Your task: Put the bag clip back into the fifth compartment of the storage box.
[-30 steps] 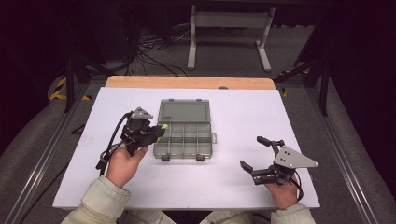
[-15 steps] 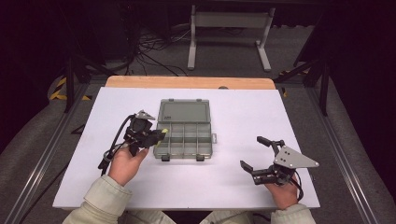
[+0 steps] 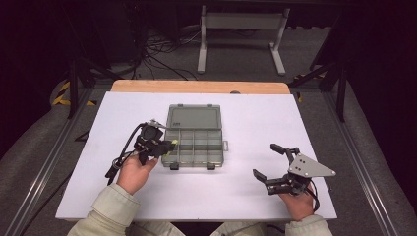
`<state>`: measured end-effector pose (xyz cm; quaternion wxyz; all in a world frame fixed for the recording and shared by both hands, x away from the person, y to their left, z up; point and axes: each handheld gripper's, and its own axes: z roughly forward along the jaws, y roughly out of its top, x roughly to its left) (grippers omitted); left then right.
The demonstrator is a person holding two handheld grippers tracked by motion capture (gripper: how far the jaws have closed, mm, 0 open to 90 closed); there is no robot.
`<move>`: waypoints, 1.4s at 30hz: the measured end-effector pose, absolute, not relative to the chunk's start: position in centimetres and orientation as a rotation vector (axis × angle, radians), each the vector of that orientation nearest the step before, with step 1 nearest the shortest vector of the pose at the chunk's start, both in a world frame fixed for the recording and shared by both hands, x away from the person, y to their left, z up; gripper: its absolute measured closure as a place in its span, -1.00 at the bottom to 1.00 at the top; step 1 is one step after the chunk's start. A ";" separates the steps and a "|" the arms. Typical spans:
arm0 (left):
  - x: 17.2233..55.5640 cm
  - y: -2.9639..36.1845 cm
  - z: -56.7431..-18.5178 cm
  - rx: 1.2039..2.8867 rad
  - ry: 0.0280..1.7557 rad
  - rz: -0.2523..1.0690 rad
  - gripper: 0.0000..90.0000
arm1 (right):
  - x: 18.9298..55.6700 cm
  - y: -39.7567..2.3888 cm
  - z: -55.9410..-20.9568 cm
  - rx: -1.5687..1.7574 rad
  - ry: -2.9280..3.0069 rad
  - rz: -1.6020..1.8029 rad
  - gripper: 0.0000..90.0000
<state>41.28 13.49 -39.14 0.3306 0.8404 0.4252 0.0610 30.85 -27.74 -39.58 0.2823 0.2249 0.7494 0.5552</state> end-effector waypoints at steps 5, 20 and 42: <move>41.5 13.3 -39.6 2.209 1.120 0.151 0.72 | 30.8 -27.7 -39.6 0.602 2.008 1.488 -0.90; 42.0 13.3 -40.6 2.249 1.152 0.109 0.72 | 30.8 -27.7 -39.6 0.598 2.010 1.491 -0.90; 41.3 14.0 -39.1 2.209 1.059 0.094 -0.39 | 30.8 -27.7 -39.6 0.598 2.010 1.492 -0.90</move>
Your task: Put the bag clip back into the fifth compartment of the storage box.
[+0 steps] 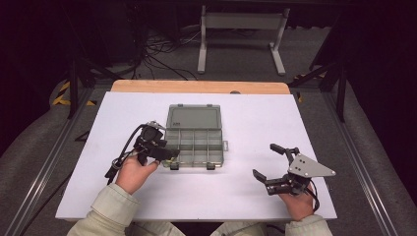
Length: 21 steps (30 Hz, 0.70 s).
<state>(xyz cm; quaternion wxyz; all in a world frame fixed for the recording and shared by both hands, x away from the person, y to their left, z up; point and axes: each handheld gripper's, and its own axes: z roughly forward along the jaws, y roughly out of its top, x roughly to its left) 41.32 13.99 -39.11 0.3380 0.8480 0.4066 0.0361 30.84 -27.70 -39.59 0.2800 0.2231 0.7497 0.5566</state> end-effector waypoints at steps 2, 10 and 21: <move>41.1 14.1 -38.7 2.200 1.042 0.105 -0.44 | 30.8 -27.7 -39.6 0.599 2.011 1.494 -0.90; 38.9 15.0 -36.5 2.170 0.881 0.134 -0.78 | 30.9 -27.7 -39.6 0.603 2.012 1.496 -0.90; 35.9 17.6 -35.4 2.060 0.780 0.216 -0.95 | 30.9 -27.6 -39.6 0.608 2.009 1.503 -0.92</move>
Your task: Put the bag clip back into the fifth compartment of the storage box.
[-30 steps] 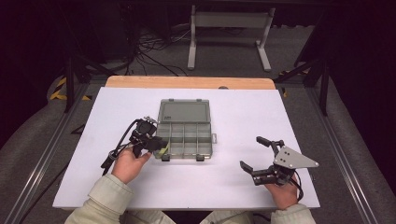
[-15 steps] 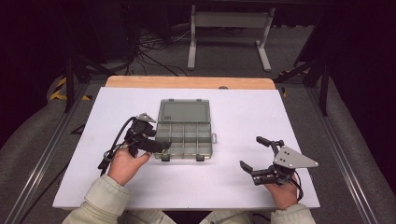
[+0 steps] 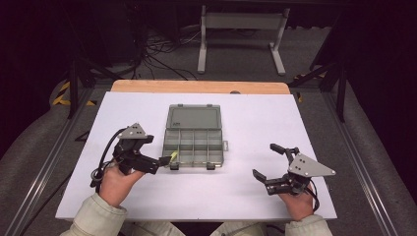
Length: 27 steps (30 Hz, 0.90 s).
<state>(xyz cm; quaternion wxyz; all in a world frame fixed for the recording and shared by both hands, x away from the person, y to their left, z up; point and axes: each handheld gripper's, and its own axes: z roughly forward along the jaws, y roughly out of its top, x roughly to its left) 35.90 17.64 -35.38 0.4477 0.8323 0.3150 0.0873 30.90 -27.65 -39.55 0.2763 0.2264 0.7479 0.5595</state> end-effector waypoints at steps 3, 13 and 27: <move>35.1 18.5 -35.3 2.010 0.750 0.244 -0.96 | 30.9 -27.6 -39.5 0.611 2.010 1.502 -0.92; 32.9 21.2 -36.9 1.915 0.678 0.322 -0.97 | 30.8 -27.8 -39.4 0.605 2.004 1.508 -0.92; 29.5 25.5 -41.2 1.657 0.579 0.486 -0.99 | 30.7 -27.7 -39.5 0.603 2.000 1.514 -0.92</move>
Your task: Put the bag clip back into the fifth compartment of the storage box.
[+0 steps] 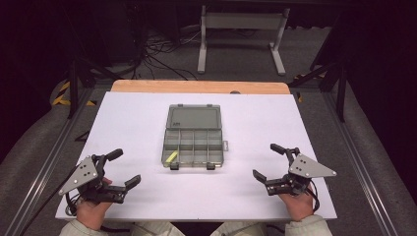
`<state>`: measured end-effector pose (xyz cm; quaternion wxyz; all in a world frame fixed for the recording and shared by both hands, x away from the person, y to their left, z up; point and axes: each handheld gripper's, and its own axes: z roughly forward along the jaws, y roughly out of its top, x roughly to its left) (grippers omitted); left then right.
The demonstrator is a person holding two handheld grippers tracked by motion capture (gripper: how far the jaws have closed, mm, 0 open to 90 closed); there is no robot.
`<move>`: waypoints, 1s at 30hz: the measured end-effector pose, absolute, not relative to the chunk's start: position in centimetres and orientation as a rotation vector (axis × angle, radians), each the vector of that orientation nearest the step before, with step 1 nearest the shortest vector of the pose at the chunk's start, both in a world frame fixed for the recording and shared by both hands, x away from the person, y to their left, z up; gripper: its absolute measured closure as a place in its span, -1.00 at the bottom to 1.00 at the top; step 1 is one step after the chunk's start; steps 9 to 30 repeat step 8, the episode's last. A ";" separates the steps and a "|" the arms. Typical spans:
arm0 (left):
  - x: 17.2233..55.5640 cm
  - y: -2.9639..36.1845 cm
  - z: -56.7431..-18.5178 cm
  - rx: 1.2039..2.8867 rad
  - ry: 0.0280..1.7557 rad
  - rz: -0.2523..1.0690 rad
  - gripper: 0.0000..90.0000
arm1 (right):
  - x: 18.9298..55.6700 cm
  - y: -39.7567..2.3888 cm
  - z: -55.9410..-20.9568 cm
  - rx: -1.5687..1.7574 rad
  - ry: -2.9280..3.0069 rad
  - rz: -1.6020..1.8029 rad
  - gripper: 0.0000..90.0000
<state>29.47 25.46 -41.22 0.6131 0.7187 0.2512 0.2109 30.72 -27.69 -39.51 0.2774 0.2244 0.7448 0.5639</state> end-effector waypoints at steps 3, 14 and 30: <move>29.3 25.9 -41.6 1.641 0.582 0.533 -0.99 | 30.7 -27.7 -39.5 0.603 1.999 1.515 -0.92; 29.2 26.1 -41.8 1.609 0.591 0.570 -0.99 | 30.8 -27.7 -39.6 0.603 1.998 1.516 -0.92; 29.2 26.1 -41.8 1.609 0.591 0.570 -0.99 | 30.8 -27.7 -39.6 0.603 1.998 1.516 -0.92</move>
